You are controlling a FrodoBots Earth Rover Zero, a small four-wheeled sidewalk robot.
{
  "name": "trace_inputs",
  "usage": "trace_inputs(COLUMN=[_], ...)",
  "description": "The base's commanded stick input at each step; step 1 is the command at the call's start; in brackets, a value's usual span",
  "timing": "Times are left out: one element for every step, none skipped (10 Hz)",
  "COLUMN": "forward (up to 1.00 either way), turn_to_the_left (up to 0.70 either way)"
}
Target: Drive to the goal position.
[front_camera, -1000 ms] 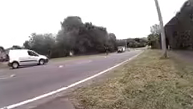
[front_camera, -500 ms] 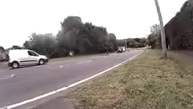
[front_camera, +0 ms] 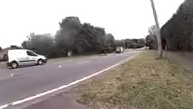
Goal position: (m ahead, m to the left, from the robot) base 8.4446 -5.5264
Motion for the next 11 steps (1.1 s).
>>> trace_inputs(forward=[-1.0, -1.0, -1.0, -1.0, -1.0, -1.0, -1.0, -1.0, -1.0, -1.0, -1.0], turn_to_the_left=[0.4, 0.4, 0.4, 0.4, 0.4, 0.4, 0.4, 0.4, 0.4, 0.4, 0.4])
